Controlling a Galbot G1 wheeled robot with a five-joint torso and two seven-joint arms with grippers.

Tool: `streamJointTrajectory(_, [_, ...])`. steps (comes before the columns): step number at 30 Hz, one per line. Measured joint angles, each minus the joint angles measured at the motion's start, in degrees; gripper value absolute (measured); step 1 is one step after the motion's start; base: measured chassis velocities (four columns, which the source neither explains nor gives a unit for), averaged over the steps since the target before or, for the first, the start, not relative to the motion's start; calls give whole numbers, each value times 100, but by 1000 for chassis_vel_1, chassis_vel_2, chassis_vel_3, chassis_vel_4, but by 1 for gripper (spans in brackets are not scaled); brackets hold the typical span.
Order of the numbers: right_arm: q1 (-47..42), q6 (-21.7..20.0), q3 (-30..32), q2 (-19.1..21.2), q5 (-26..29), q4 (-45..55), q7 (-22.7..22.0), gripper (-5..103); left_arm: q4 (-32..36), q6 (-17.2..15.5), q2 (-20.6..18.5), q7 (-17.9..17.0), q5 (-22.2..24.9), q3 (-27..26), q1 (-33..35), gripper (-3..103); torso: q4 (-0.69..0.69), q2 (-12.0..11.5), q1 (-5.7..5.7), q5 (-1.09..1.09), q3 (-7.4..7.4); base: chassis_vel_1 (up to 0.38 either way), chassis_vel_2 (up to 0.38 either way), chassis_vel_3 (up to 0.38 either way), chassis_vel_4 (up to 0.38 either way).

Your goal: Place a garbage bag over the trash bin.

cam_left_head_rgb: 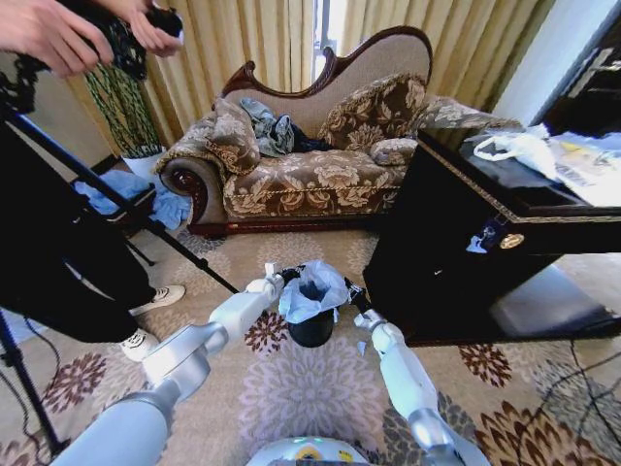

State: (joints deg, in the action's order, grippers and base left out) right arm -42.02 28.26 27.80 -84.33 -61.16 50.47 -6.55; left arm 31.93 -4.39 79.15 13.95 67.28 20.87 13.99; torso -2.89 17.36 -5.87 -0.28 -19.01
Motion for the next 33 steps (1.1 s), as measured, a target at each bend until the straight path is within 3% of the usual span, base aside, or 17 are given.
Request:
streamJointTrajectory(7, [-144, 129, -10, 94, 147, 93, 111, 0, 38, -618, 106, -365, 434, -631, 59, 0, 1, 0, 0, 0, 0, 0, 0, 0, 0])
streamJointTrajectory(9, [-285, 206, -39, 136, 309, 201, 189, 0, 39, -926, 129, -554, 520, -927, 59, 0, 0, 0, 0, 0, 0, 0, 0, 0, 0])
streamJointTrajectory(13, [-535, 297, -130, 206, 612, 461, 336, 0, 8, -1256, 88, -597, 478, -1233, 75, 0, 1, 1, 0, 1, 0, 0, 0, 0, 0])
streamJointTrajectory(19, [-920, 309, -328, 345, 1071, 1007, 355, 0, 63, -1425, 15, -492, 433, -1330, 166, 0, 1, 1, 0, 0, 1, 0, 0, 0, 0])
streamJointTrajectory(20, [-1046, 309, -393, 408, 1280, 1219, 346, -2, 71, -1457, 9, -460, 413, -1333, 200, 0, 0, 1, 0, 0, 0, 0, 0, 0, 0])
streamJointTrajectory(24, [-1472, 244, -551, 663, 2100, 1879, 323, 14, 116, -1482, 8, -379, 321, -1350, 353, 0, 1, 1, 0, -1, 0, 0, 0, 0, 0])
streamJointTrajectory(26, [-1924, -64, -752, 937, 2948, 2453, 301, 24, 171, -1468, -15, -328, 272, -1363, 464, 0, 0, 1, 0, 0, 1, 0, 0, 0, 0])
streamJointTrajectory(28, [-2049, -162, -809, 1010, 3189, 2604, 290, 24, 189, -1466, -25, -310, 264, -1363, 486, 0, 0, 1, 1, 3, 1, 0, 0, 0, 0])
streamJointTrajectory(31, [-2799, -727, -1052, 1307, 4626, 3397, 214, 41, 258, -1457, -103, -258, 247, -1367, 549, 0, 0, 1, 0, 1, 0, 0, 0, 0, 0])
streamJointTrajectory(32, [-2799, -727, -1052, 1307, 4626, 3397, 214, 41, 258, -1457, -103, -258, 247, -1367, 549, 0, 0, 1, 0, 1, 0, 0, 0, 0, 0])
streamJointTrajectory(33, [-3022, -862, -1098, 1362, 5030, 3625, 196, 46, 292, -1457, -132, -253, 249, -1371, 566, 0, -1, 1, 1, -2, 1, 0, 0, 0, 0])
